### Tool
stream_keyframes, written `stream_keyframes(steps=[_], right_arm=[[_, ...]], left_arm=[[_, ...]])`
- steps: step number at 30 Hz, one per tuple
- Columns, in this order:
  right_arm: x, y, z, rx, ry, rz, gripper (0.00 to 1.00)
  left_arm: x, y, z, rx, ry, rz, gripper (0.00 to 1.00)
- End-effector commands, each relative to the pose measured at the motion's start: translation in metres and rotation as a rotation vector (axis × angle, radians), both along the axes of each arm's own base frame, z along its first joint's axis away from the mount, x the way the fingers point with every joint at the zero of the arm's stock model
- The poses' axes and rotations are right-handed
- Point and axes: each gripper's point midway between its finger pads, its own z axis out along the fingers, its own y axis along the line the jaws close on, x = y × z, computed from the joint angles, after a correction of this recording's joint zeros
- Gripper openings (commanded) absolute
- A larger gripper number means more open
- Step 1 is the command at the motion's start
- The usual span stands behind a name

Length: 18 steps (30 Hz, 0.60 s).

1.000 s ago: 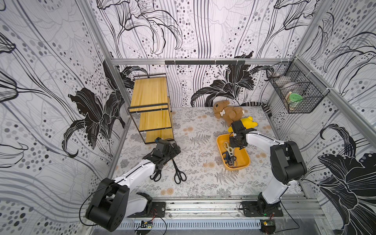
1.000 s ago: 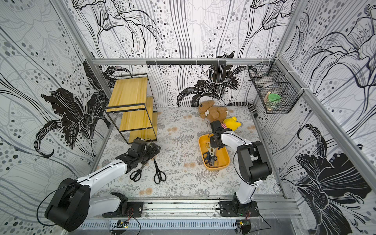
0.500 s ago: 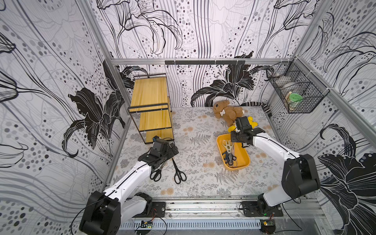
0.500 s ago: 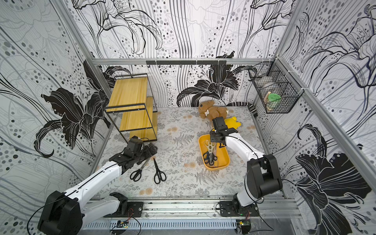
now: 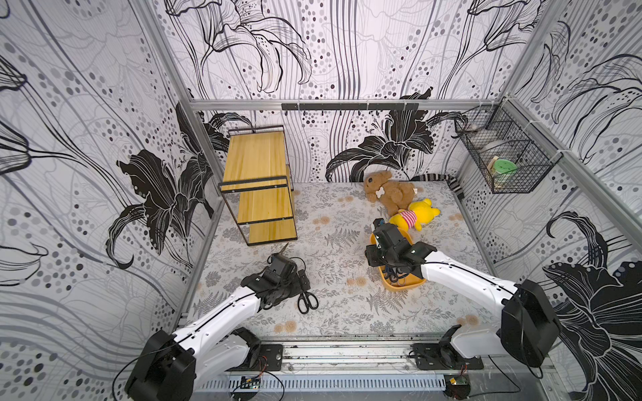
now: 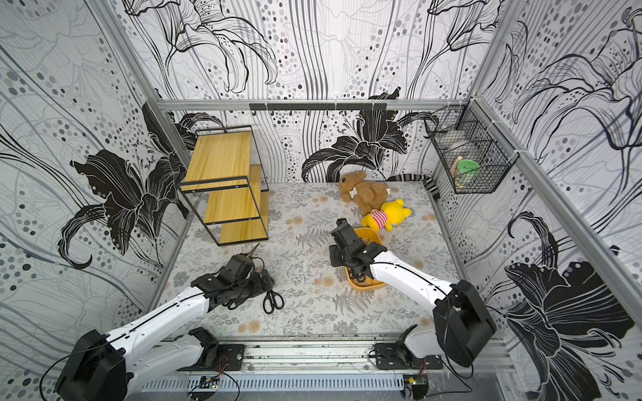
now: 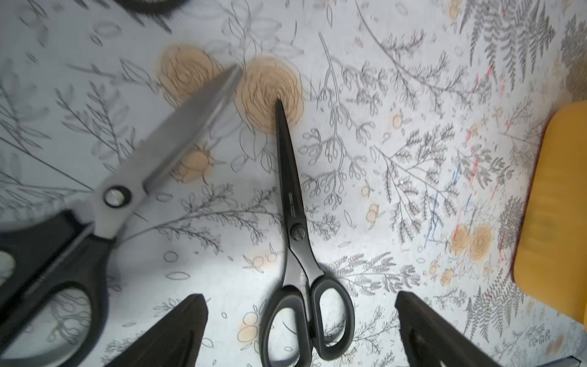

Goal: Put the scissors into the storage box
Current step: Adjust the scissors at the center of the board.

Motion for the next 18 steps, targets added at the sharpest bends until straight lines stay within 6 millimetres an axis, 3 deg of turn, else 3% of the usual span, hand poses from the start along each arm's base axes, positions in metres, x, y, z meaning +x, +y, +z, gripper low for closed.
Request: stream_keyframes(steps=[1,4,10,18], right_arm=[[-0.003,0.002,-0.012,0.017,0.028,-0.039,0.54],[-0.005,0.001,-0.014,0.022,0.031,-0.047,0.54],[-0.009,-0.001,-0.017,0.018,0.052,-0.051,0.54],[-0.022,0.024,-0.032,0.015,0.108,0.025,0.50]], left_arm=[[-0.017,-0.013,-0.011,-0.054,0.056,0.006,0.97],[-0.023,-0.024,-0.018,-0.076,0.072,-0.003,0.97],[-0.009,-0.052,-0.014,-0.133,0.035,-0.019,0.97],[0.004,-0.099,-0.010,-0.174,0.048,-0.110,0.97]])
